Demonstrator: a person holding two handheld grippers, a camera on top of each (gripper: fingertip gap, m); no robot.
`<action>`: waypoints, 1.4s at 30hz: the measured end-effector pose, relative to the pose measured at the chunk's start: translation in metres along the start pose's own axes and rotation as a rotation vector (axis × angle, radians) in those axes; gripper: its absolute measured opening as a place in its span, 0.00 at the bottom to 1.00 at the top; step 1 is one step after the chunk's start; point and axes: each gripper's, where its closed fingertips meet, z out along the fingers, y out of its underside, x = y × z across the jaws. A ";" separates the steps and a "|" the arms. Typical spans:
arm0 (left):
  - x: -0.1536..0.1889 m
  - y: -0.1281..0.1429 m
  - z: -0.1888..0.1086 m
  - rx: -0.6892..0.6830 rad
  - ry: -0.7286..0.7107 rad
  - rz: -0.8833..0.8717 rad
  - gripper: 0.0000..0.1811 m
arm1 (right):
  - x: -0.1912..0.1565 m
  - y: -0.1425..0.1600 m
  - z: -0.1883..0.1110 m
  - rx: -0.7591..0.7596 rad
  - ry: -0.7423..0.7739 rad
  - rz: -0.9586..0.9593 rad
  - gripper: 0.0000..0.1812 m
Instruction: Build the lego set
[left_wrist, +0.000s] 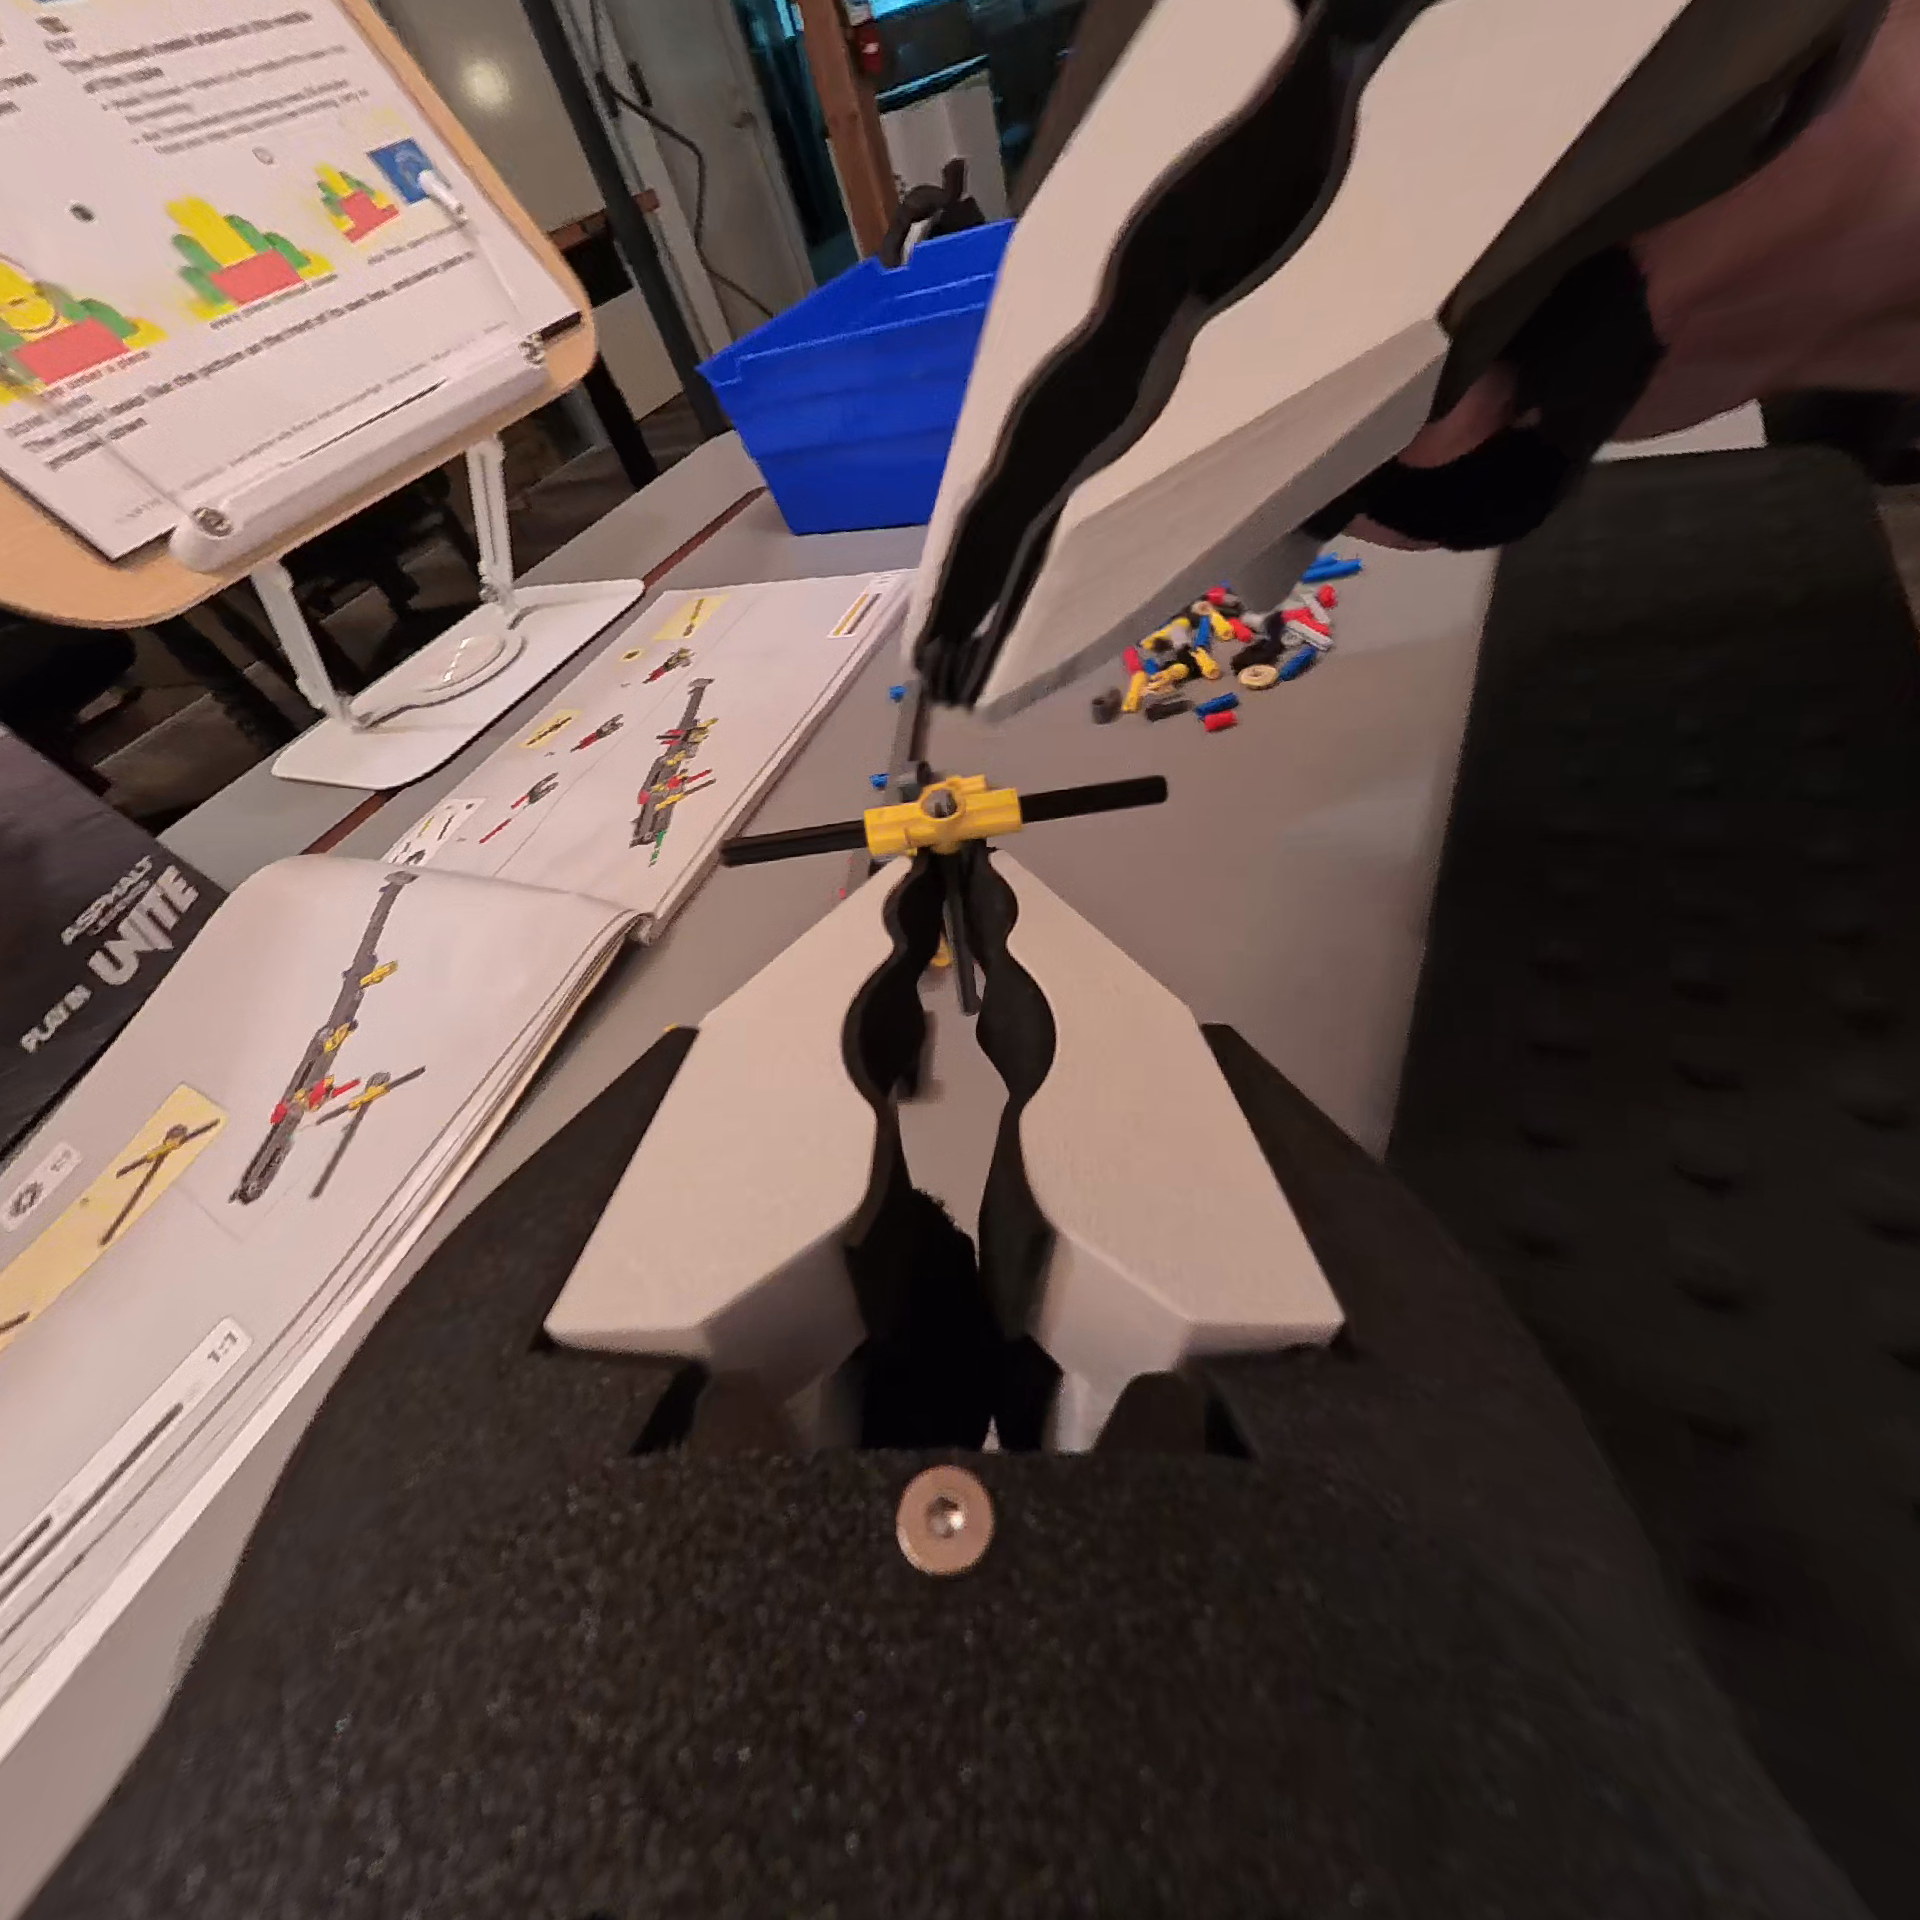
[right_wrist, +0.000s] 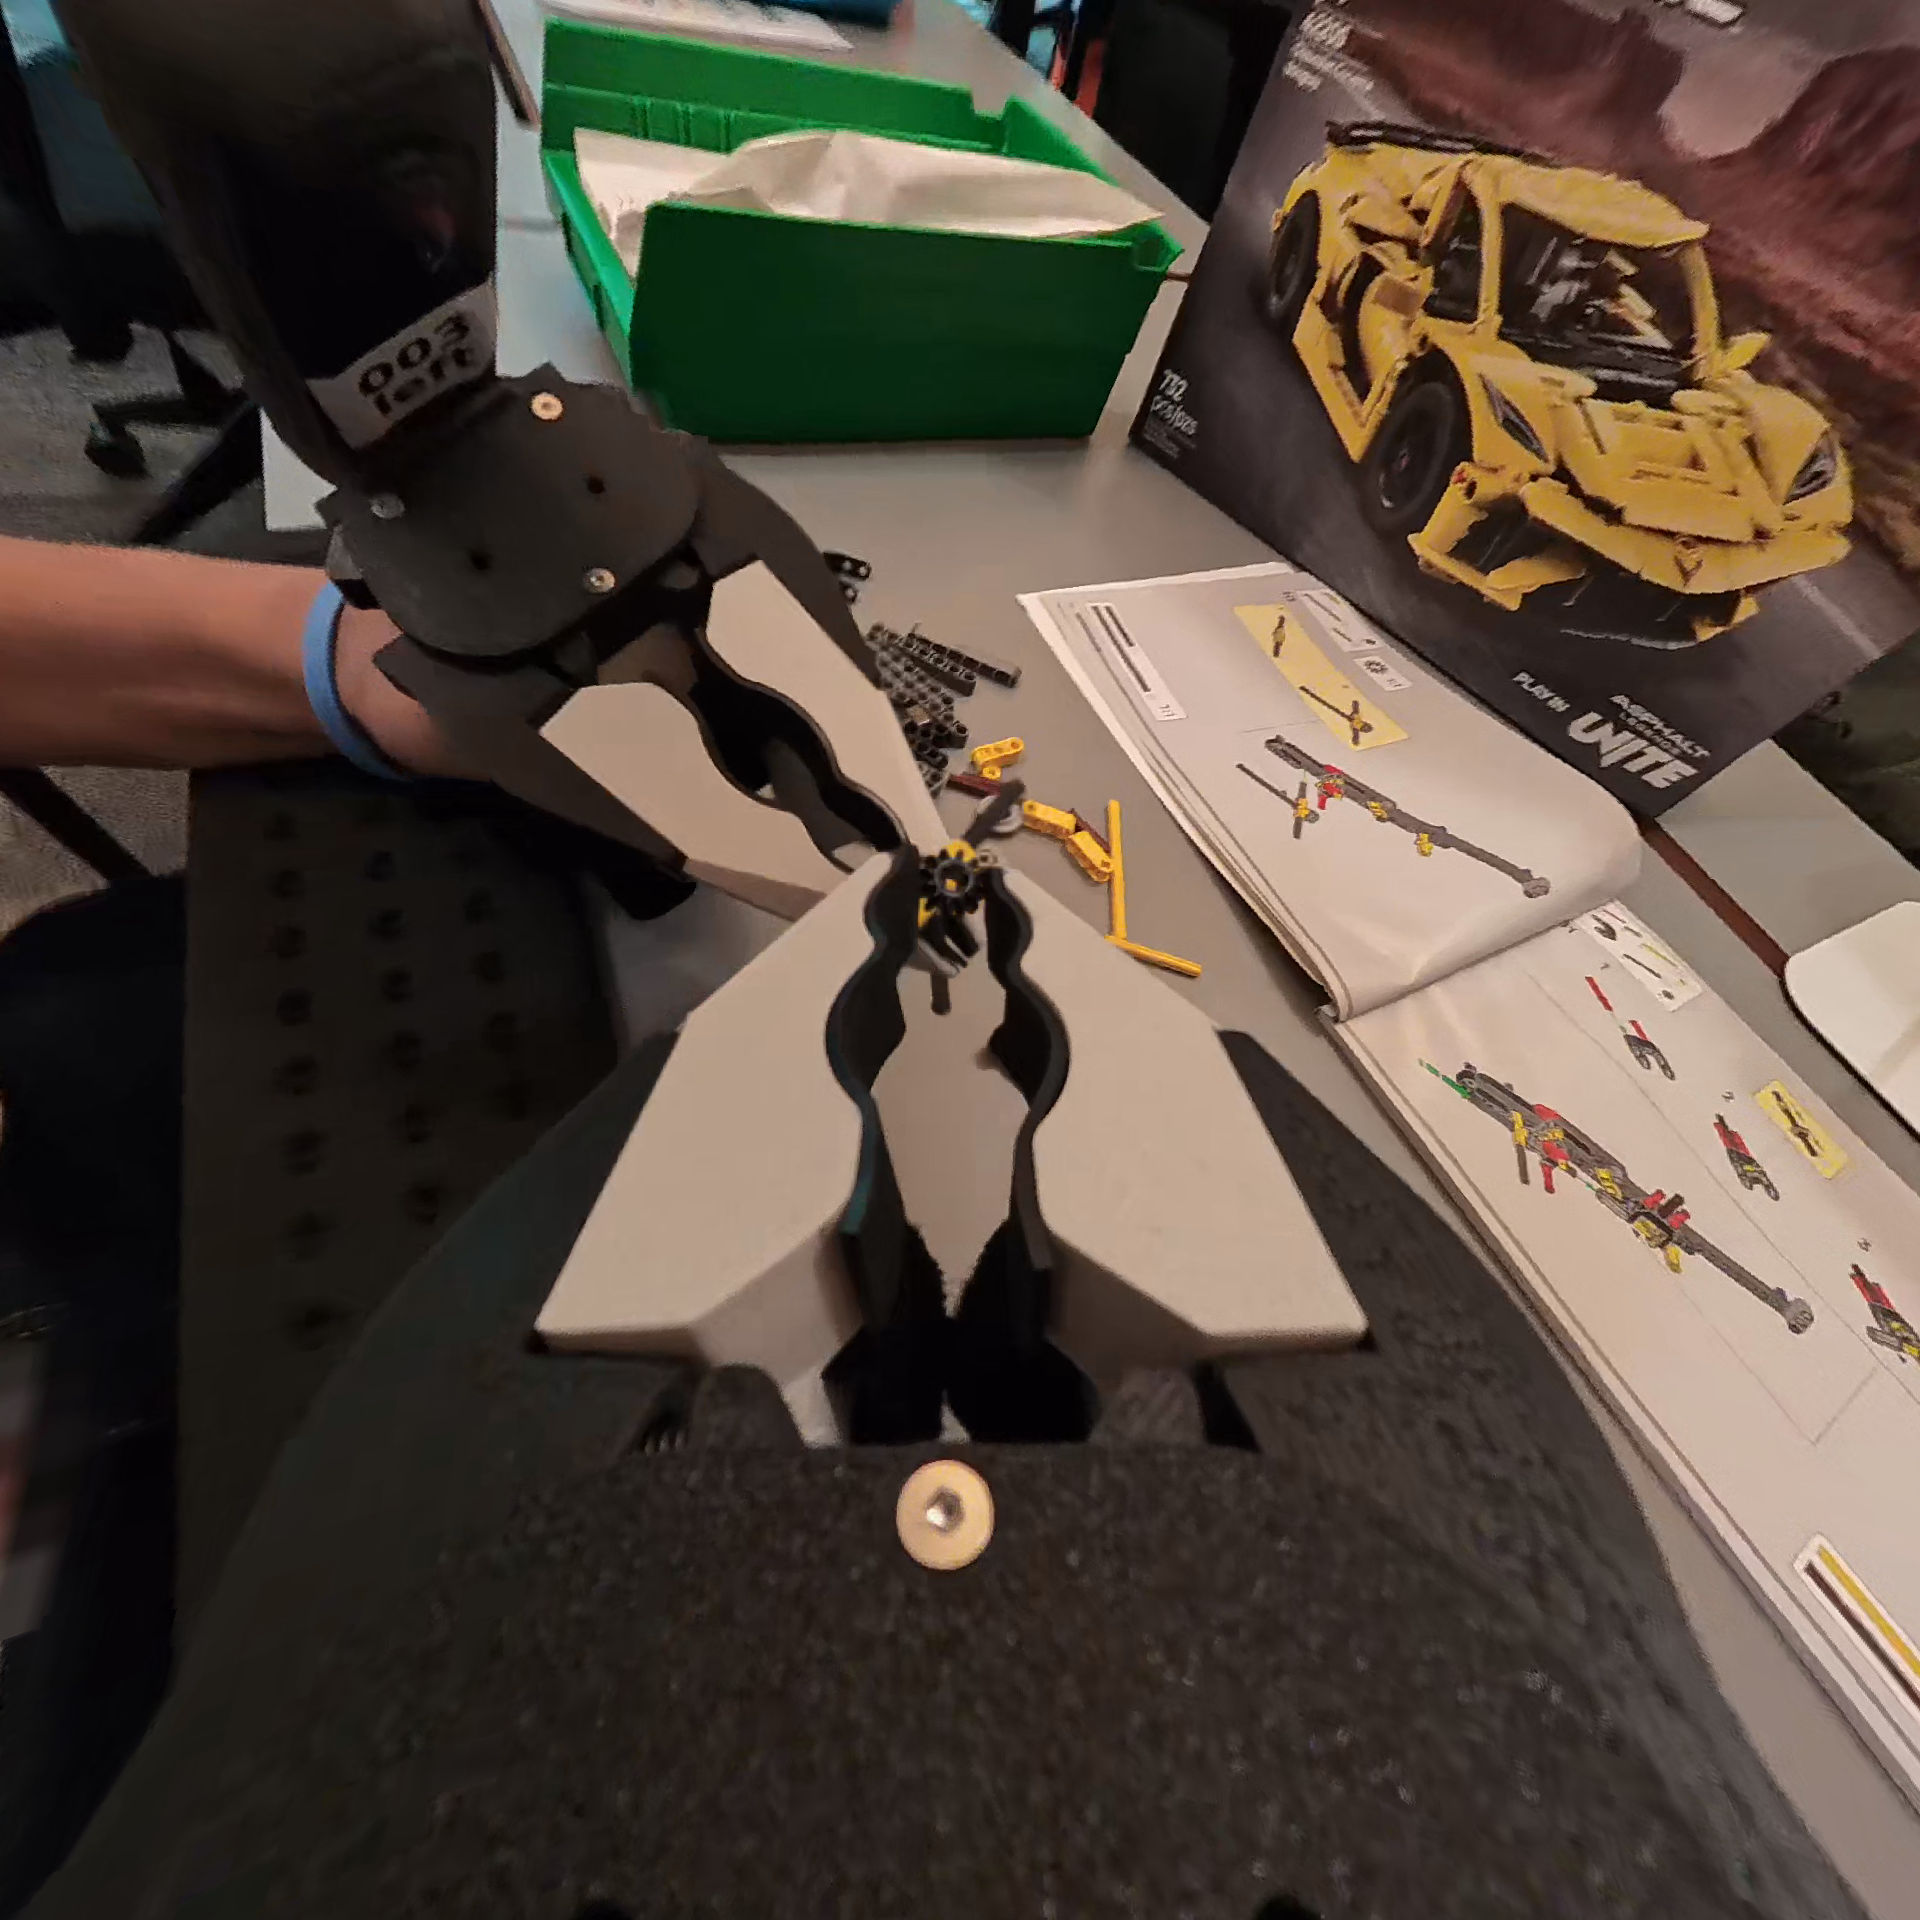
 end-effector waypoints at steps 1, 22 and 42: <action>-0.005 0.000 -0.001 0.005 -0.011 -0.032 0.01 | 0.005 0.000 -0.003 0.018 0.007 0.033 0.07; -0.019 -0.007 -0.005 0.106 0.155 -0.485 0.01 | -0.012 0.070 0.064 -0.176 -0.048 0.116 0.07; -0.007 -0.007 -0.001 0.076 0.127 -0.314 0.01 | -0.015 0.066 0.063 -0.149 -0.079 0.163 0.07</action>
